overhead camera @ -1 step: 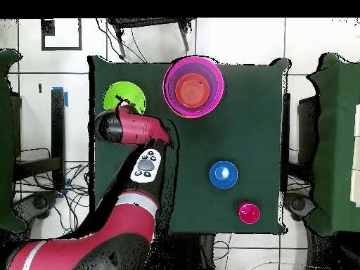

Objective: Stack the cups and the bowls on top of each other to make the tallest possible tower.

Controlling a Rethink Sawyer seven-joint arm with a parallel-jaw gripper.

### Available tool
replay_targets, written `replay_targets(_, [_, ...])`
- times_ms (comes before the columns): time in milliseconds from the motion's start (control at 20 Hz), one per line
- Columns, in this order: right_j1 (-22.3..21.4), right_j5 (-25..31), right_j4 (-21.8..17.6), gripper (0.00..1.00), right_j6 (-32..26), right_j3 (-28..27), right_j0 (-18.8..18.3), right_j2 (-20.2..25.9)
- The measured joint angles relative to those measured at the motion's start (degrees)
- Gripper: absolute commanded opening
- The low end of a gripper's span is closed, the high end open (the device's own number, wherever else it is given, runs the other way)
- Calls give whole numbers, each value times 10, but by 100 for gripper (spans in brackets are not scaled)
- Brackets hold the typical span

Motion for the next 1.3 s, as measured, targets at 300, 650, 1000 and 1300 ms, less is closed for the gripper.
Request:
replay_targets(300, [9, 0, 0, 100, 0, -1, 0, 0])
replay_targets(650, [8, 0, 0, 100, 0, -1, 0, -1])
replay_targets(1000, [6, 0, -1, 100, 0, -1, 0, -2])
replay_targets(1300, [7, 0, 0, 100, 0, -1, 0, -2])
